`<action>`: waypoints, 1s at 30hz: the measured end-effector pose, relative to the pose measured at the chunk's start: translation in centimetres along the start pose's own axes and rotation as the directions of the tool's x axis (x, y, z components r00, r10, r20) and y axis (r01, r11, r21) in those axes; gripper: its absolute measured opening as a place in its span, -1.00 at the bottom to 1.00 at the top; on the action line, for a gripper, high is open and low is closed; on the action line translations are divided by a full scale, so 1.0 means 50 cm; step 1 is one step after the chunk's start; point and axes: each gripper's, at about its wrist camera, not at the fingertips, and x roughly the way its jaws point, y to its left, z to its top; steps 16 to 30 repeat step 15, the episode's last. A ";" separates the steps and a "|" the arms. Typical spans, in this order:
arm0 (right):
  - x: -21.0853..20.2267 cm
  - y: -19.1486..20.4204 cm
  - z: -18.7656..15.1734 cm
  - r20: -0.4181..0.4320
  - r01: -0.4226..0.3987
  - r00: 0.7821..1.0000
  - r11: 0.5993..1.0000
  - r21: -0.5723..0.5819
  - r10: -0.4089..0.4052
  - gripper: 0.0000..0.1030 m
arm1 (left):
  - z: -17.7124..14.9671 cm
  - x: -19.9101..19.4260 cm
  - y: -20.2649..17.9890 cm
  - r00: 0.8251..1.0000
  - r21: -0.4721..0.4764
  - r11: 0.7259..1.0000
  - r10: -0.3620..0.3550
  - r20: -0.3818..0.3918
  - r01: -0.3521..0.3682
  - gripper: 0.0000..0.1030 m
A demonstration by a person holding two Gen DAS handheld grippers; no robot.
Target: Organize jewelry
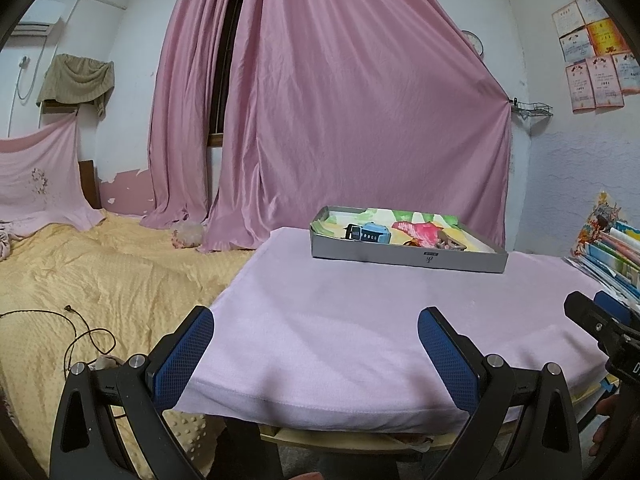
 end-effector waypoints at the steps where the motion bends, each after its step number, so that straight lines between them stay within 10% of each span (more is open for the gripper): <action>1: 0.001 0.000 -0.001 -0.001 0.000 1.000 1.000 0.000 0.000 0.97 | -0.001 0.000 0.001 1.000 -0.001 1.000 -0.004 0.001 0.004 0.99; 30: 0.026 0.000 -0.005 -0.051 0.003 0.999 1.000 0.009 -0.002 0.97 | -0.005 0.028 -0.007 0.999 0.006 1.000 0.012 -0.035 -0.011 0.99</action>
